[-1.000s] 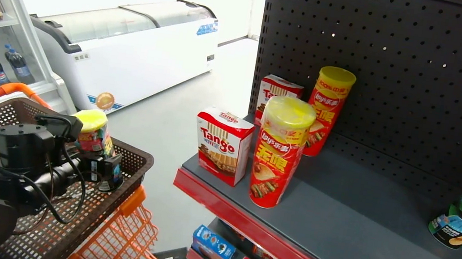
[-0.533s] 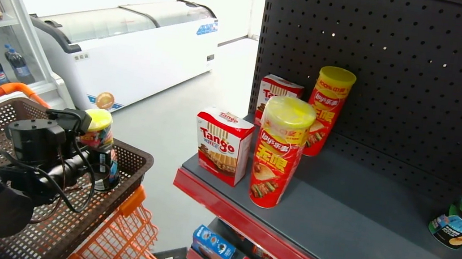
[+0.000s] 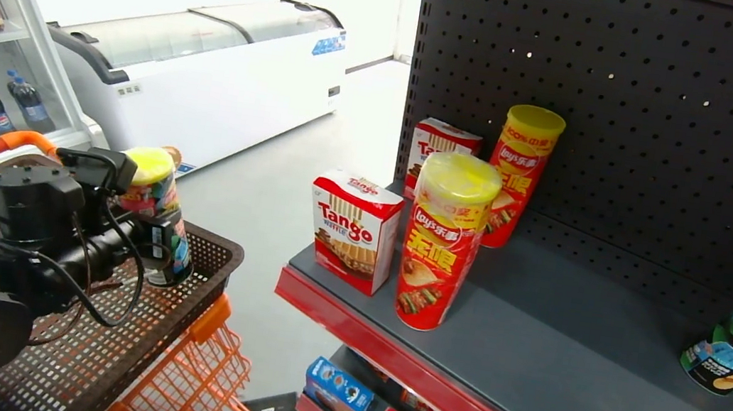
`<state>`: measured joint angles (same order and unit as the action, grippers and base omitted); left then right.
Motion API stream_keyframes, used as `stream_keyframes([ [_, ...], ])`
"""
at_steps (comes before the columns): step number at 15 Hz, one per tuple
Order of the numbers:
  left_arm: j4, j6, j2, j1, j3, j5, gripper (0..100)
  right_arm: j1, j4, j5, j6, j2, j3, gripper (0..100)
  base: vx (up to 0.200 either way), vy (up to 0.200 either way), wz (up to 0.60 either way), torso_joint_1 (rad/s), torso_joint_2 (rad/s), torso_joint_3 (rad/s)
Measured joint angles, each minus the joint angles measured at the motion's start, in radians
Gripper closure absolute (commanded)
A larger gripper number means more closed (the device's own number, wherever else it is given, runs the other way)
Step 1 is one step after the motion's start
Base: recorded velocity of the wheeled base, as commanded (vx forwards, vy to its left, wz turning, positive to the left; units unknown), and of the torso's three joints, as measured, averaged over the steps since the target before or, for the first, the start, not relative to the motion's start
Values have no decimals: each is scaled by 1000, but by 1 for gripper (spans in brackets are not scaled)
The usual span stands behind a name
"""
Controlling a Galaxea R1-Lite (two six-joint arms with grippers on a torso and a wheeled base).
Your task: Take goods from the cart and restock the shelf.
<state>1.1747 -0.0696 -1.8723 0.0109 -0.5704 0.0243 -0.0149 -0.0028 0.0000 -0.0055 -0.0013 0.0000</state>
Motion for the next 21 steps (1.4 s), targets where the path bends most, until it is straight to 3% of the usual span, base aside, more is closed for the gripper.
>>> stream_keyframes([
  [5, -218, 1, 201, -33, -61, -20, 100, 0, 0, 0, 0, 0, 0, 0, 0, 0, 0, 0, 0, 0],
  [6, -244, 2, 243, -42, -63, -55, 100, 0, 0, 0, 0, 0, 0, 0, 0, 0, 0, 0, 0, 0],
  [8, -248, 2, 297, -62, -40, -105, 100, -1, 0, 0, 0, 0, 0, 0, 0, 0, 0, 0, 0, 0],
  [11, -244, 10, 354, -171, 20, -169, 100, 0, 0, 0, 0, 0, 0, 0, 0, 0, 0, 0, 0, 0],
  [13, -245, 48, 402, -247, 49, -224, 100, 0, 0, 0, 0, 0, 0, 0, 0, 0, 0, 0, 0, 0],
  [14, -249, 73, 426, -282, 61, -285, 100, 0, 0, 0, 0, 0, 0, 0, 0, 0, 0, 0, 0, 0],
  [15, -254, 80, 446, -304, 72, -307, 100, -1, 0, 0, 0, 0, 0, 0, 0, 0, 0, 0, 0, 0],
  [17, -252, 52, 466, -337, 77, -320, 100, 0, 0, 0, 0, 0, 0, 0, 0, 0, 0, 0, 0, 0],
  [21, -253, 45, 480, -415, 64, -326, 100, -1, 0, 0, 0, 0, 0, 0, 0, 0, 0, 0, 0, 0],
])
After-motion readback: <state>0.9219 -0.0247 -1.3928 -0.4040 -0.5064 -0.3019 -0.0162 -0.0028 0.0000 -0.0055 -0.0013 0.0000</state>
